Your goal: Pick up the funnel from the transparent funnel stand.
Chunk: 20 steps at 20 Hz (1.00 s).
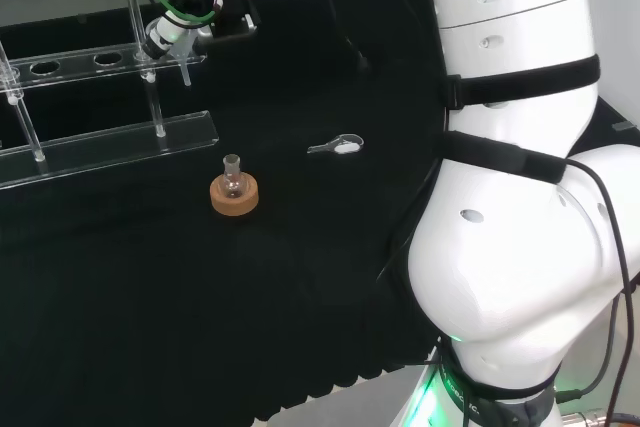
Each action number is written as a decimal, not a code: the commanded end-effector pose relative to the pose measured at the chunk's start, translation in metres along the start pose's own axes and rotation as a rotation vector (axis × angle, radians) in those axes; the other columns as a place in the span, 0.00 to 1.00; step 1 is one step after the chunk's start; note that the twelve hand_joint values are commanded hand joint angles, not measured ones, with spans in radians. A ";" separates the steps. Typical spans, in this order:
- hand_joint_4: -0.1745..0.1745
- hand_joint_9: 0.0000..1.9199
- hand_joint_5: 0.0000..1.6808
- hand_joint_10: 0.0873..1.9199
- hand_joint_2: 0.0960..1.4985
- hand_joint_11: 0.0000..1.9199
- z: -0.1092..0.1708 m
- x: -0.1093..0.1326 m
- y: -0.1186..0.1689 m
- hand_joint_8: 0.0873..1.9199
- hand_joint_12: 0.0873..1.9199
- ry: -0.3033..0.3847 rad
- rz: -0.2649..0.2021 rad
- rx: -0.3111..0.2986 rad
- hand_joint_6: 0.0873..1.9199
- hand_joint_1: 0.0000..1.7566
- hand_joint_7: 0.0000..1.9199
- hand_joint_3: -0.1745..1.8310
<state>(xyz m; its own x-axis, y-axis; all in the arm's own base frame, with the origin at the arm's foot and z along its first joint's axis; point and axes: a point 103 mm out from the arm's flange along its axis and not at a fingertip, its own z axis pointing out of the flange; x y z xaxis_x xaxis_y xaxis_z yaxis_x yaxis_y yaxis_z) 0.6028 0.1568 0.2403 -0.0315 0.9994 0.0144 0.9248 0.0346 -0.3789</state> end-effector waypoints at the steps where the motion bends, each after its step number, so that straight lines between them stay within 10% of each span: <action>1: 0.40 0.00 0.04 0.37 0.47 0.00 0.002 0.001 0.001 0.29 0.73 0.011 0.002 0.008 0.00 0.28 0.02 0.09; 20: 0.38 0.00 0.05 0.36 0.48 0.00 0.006 0.003 0.007 0.31 0.73 -0.020 0.004 0.031 0.00 0.28 0.04 0.09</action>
<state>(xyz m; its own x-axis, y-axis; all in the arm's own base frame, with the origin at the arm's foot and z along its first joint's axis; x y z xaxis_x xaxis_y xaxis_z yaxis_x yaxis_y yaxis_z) 0.6075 0.1605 0.2321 -0.0348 0.9994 -0.0007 0.9129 0.0315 -0.4070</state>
